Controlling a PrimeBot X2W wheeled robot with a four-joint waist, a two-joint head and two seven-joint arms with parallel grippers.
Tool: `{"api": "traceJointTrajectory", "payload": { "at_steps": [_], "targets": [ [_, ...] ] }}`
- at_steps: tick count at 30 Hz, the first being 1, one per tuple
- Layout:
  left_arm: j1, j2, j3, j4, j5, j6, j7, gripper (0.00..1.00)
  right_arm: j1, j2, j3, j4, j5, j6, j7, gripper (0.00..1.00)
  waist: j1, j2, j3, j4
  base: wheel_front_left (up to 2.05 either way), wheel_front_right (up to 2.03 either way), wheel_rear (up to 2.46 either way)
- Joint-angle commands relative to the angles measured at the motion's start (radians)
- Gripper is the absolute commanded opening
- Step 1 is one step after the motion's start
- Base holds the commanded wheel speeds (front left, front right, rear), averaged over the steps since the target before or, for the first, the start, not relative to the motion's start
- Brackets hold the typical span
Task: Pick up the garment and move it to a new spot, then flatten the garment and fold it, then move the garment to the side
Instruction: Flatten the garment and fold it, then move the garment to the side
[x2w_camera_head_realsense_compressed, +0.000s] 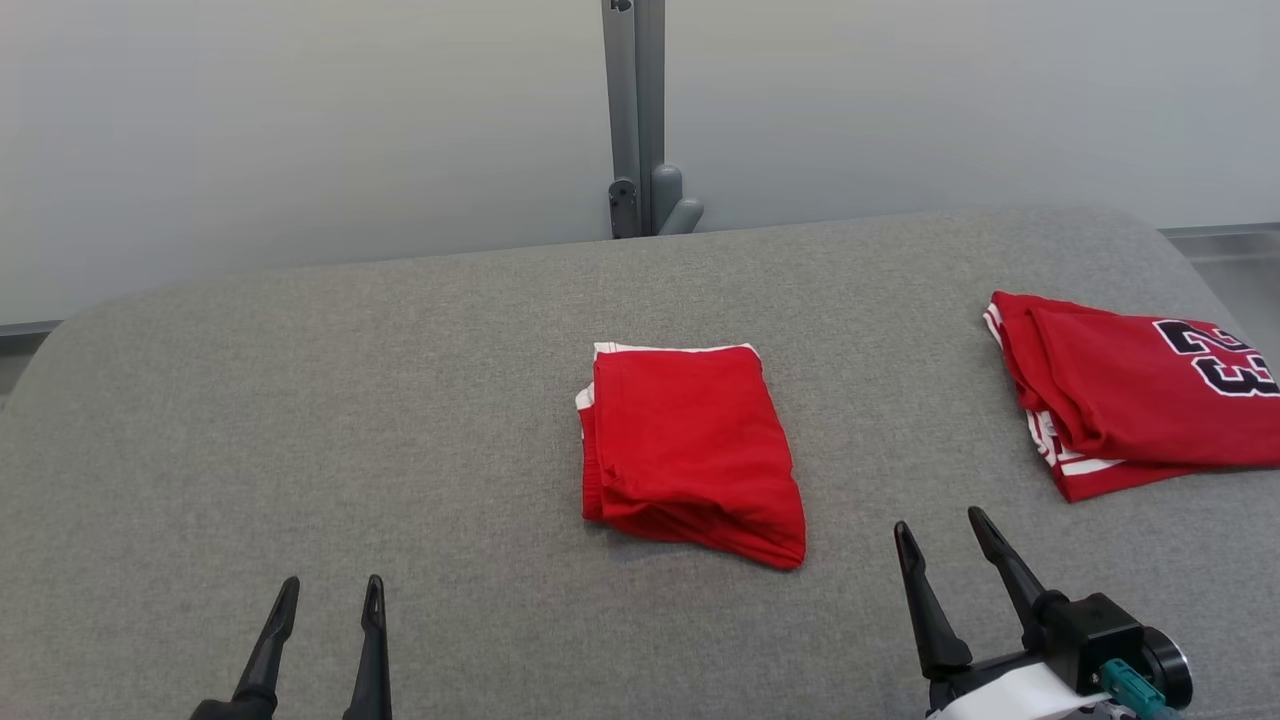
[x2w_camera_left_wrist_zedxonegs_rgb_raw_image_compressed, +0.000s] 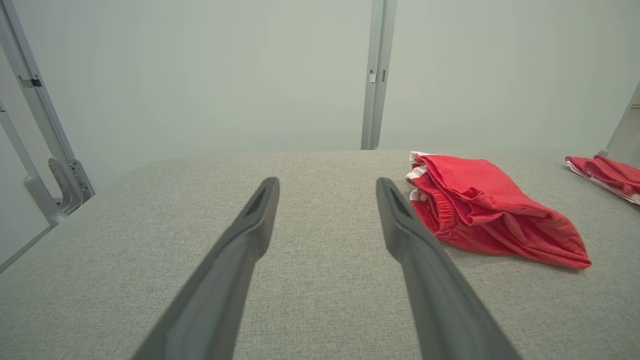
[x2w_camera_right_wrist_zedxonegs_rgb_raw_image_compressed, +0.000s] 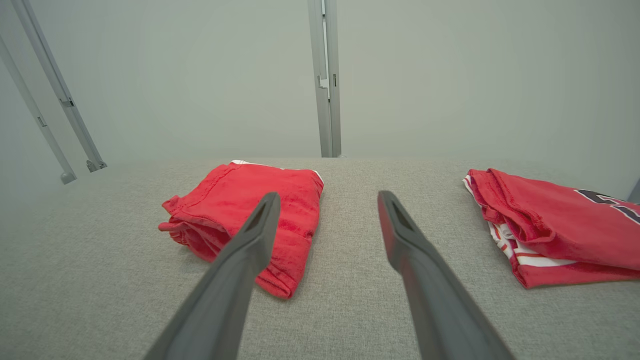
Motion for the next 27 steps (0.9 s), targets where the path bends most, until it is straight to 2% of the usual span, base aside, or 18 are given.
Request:
{"api": "traceJointTrajectory", "payload": {
  "at_steps": [1,27],
  "targets": [
    [0.011,-0.001,-0.001,0.0,0.007,0.001,-0.004,1.0,0.009,-0.002,-0.002,0.003,0.001,-0.001,-0.003,1.0,0.0,0.0,-0.001,0.001,0.0,0.0,0.0],
    [0.017,-0.001,-0.029,0.004,0.034,0.01,-0.004,1.0,0.001,-0.002,0.001,0.035,0.015,-0.001,-0.003,1.0,0.0,0.0,-0.013,0.035,0.0,0.0,0.0]
  ]
}}
